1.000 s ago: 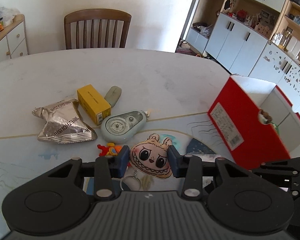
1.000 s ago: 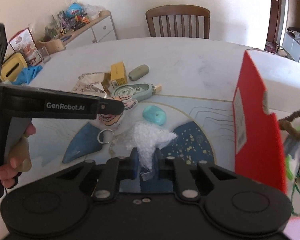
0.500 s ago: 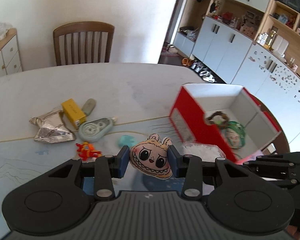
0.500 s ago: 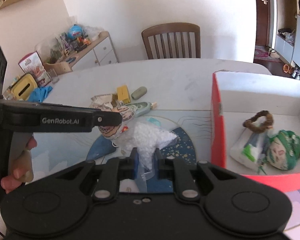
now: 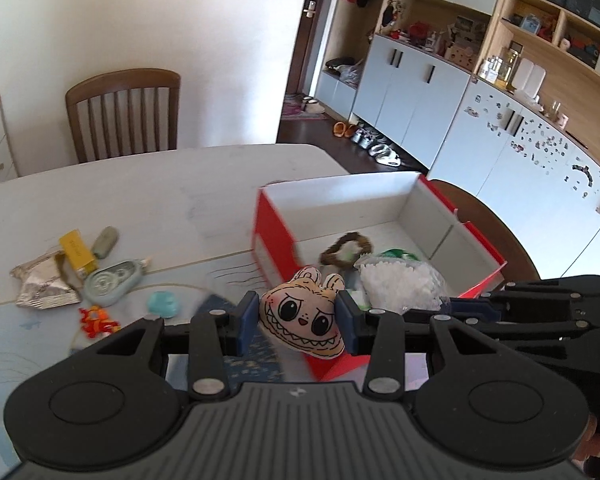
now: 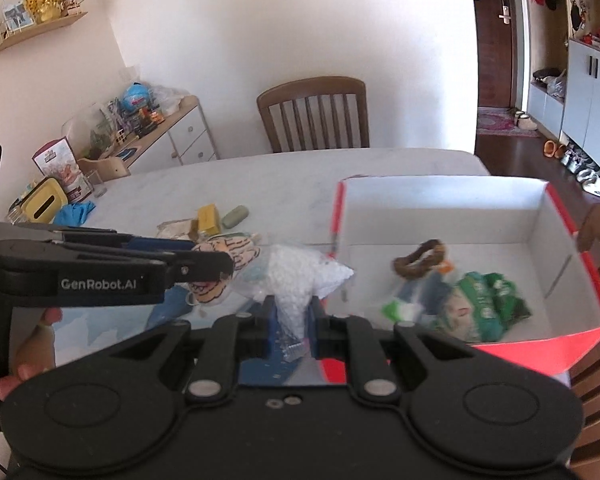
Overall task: Organize objects
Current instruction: 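Carry the plush with left tool while right tool carries the bead bag into the shoebox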
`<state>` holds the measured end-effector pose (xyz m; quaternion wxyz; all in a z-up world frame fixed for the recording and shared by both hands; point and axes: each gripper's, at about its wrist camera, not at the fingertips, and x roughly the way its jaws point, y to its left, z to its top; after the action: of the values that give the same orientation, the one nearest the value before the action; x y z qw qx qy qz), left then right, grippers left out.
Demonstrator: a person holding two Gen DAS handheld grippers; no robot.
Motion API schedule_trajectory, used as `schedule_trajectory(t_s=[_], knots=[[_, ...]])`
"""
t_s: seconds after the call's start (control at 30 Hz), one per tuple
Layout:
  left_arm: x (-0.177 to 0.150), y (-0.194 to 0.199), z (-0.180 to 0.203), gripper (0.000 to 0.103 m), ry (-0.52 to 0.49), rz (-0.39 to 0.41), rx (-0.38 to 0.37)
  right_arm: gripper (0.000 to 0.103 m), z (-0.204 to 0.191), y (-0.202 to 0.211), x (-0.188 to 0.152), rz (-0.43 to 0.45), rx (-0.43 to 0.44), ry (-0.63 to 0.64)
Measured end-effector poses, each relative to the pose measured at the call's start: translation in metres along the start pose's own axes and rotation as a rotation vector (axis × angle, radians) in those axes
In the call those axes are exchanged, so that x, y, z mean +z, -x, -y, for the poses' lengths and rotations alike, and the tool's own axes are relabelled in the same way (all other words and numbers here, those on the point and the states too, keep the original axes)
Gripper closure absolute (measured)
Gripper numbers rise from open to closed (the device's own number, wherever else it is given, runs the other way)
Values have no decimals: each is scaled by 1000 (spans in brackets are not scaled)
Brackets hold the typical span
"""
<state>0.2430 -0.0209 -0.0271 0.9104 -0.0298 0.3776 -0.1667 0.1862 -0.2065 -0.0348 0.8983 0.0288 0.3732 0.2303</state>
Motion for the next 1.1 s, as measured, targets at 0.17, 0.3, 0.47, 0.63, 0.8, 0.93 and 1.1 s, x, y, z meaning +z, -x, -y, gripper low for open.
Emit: schedule_trajectory(t_s=[0.17, 0.3, 0.47, 0.63, 0.8, 0.93, 1.1], knots=[[5, -17, 32, 62, -17, -5, -6, 89, 32, 14, 0, 8, -16, 2], [8, -33, 51, 62, -23, -16, -7, 89, 58, 20, -1, 4, -28, -3], [14, -57, 70, 62, -26, -37, -3, 89, 89, 23, -1, -4, -47, -4], [17, -83, 84, 62, -38, -70, 5, 89, 119, 18, 2, -18, -71, -12], [20, -111, 93, 62, -57, -121, 25, 89, 144, 5, 7, -37, -88, -31], [21, -130, 98, 62, -69, -149, 48, 89, 163, -13, 12, -69, -94, -54], [28, -146, 107, 62, -102, -162, 56, 89, 179, -41, 15, -112, -115, -68]])
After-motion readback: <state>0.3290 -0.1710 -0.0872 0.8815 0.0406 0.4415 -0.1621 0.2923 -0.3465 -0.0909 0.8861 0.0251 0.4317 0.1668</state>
